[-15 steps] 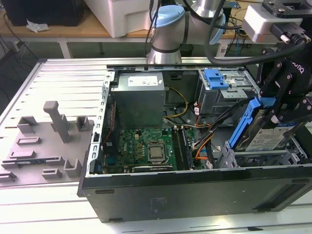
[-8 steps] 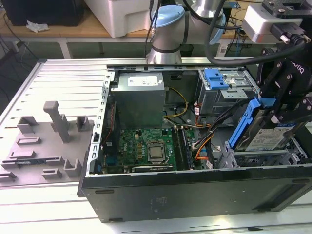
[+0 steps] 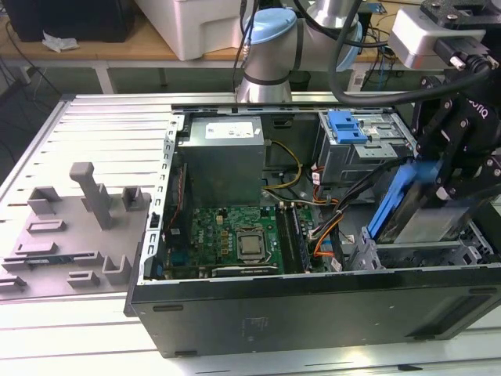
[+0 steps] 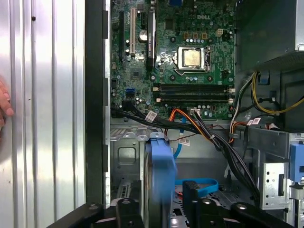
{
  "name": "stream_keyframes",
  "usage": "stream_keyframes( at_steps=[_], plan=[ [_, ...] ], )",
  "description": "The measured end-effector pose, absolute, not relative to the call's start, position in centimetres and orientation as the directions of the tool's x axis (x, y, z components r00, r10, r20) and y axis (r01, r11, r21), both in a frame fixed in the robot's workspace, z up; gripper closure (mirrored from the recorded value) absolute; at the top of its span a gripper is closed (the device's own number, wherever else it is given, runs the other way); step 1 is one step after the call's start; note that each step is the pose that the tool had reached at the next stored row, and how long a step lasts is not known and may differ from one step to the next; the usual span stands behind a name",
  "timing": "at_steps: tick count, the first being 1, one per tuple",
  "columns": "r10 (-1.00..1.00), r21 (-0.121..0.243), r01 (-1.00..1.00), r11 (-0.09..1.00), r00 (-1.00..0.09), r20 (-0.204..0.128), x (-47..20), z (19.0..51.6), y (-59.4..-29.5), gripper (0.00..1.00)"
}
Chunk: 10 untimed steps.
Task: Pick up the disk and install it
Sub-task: 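Insert the disk into the insertion slot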
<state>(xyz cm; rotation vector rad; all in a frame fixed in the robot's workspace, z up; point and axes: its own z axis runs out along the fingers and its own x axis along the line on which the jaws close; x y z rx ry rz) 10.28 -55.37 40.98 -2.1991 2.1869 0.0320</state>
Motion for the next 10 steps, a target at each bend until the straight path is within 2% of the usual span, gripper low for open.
stream_keyframes(
  at_steps=[1, 5, 10],
  plan=[
    [-0.999, -0.014, -1.000, -0.005, 0.006, -0.043, 10.28, 40.99, -55.37, 0.50],
    [-0.999, -0.014, -1.000, -0.005, 0.006, -0.043, 10.28, 40.98, -55.38, 0.26],
    [-0.999, -0.014, -1.000, -0.005, 0.006, -0.043, 10.28, 40.98, -55.38, 0.26]
  ],
)
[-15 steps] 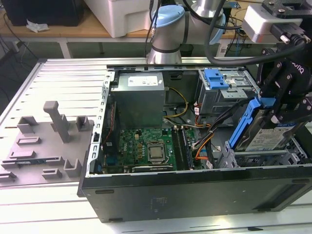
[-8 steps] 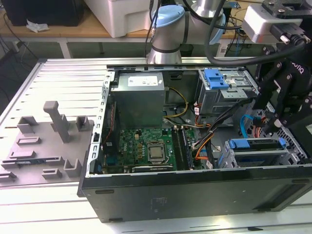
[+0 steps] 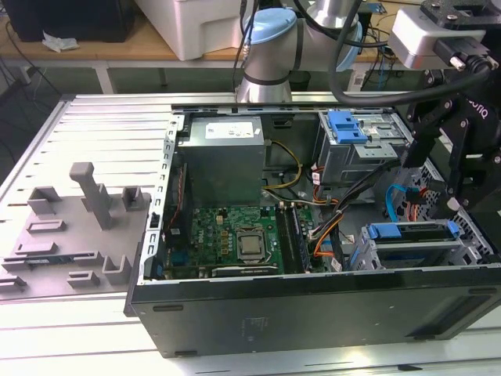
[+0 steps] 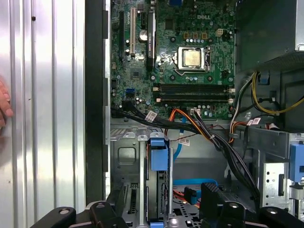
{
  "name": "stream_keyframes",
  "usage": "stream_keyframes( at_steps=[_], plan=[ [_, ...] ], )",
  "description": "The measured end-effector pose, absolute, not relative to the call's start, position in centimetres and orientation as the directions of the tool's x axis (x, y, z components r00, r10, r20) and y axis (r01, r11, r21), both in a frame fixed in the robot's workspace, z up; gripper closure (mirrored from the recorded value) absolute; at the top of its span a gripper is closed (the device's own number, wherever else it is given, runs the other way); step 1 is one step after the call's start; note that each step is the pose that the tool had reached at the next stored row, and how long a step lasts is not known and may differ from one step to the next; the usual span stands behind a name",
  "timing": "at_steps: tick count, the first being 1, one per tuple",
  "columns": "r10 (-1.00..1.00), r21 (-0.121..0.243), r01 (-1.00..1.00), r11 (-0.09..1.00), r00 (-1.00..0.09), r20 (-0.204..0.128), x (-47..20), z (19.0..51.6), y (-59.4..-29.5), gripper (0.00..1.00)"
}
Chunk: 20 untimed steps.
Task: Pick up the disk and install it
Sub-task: 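Insert the disk into the insertion slot, then insert the first disk wire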
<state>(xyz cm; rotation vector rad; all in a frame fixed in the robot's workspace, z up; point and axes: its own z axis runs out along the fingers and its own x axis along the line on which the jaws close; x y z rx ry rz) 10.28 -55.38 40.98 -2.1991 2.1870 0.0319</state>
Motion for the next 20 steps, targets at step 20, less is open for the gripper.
stream_keyframes(
  at_steps=[20],
  plan=[
    [-0.999, -0.012, -1.000, 0.014, -0.014, -0.043, 11.9, 40.5, -54.8, 0.26]
  ],
)
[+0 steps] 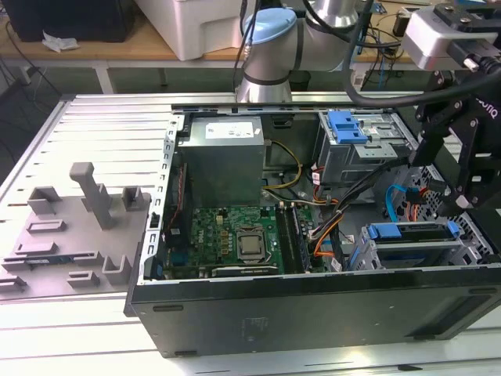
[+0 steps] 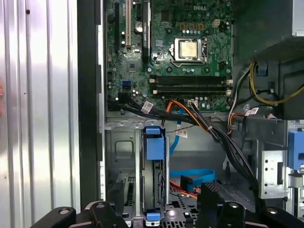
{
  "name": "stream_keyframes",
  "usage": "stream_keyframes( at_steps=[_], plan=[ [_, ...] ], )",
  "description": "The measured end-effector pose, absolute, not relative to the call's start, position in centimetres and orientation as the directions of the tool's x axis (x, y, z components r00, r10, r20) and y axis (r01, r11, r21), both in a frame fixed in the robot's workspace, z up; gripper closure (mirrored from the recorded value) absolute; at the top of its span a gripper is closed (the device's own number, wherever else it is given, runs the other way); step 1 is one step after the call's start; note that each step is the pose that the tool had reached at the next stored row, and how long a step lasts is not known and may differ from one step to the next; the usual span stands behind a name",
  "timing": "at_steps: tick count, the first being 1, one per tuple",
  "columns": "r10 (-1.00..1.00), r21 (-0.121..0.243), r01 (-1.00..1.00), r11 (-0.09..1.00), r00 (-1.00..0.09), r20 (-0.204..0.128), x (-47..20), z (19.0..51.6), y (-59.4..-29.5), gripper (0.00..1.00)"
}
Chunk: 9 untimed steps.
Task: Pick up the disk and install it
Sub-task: 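Insert the first disk wire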
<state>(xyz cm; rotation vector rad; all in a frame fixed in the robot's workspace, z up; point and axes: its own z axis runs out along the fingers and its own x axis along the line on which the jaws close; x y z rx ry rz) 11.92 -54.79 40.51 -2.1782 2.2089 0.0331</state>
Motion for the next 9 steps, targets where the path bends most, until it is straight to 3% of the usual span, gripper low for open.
stream_keyframes(
  at_steps=[7, 9],
  plan=[
    [-0.997, -0.012, -0.998, 0.063, -0.063, -0.043, 12.62, 40.16, -54.57, 0.27],
    [-0.996, -0.012, -0.997, 0.076, -0.075, -0.043, 12.78, 40.09, -54.50, 0.40]
  ],
)
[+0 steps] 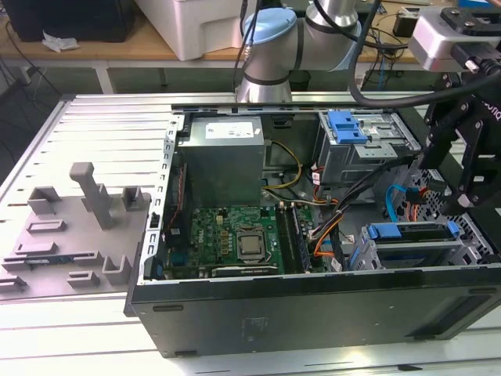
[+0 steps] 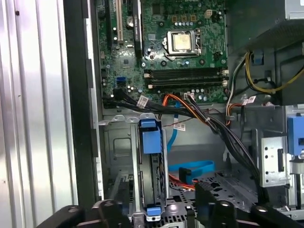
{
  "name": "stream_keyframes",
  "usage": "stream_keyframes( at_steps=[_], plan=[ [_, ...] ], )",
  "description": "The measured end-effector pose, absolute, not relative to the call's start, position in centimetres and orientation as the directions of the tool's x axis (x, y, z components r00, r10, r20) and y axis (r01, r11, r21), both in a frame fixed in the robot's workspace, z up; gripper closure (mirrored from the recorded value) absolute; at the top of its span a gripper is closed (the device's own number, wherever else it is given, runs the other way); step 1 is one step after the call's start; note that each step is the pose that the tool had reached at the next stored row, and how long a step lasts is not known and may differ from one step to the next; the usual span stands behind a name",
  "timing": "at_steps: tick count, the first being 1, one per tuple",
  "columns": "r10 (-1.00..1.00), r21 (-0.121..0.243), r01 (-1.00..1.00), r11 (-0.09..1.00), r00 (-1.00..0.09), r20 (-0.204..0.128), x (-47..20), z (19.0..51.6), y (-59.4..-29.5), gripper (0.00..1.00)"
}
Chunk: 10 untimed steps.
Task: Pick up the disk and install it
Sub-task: 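Insert the first disk wire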
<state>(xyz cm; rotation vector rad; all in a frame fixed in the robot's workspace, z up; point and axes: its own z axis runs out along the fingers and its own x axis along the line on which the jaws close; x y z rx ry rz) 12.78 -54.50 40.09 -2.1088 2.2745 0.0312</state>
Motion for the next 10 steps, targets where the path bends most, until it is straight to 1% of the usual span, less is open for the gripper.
stream_keyframes(
  at_steps=[2, 3, 10],
  plan=[
    [-0.995, -0.012, -0.996, 0.090, -0.089, -0.043, 12.99, 40.00, -54.41, 0.40],
    [-0.995, -0.012, -0.995, 0.095, -0.095, -0.043, 13.08, 39.97, -54.37, 0.47],
    [-0.989, -0.012, -0.990, 0.143, -0.142, -0.041, 13.73, 39.82, -54.05, 0.47]
  ],
)
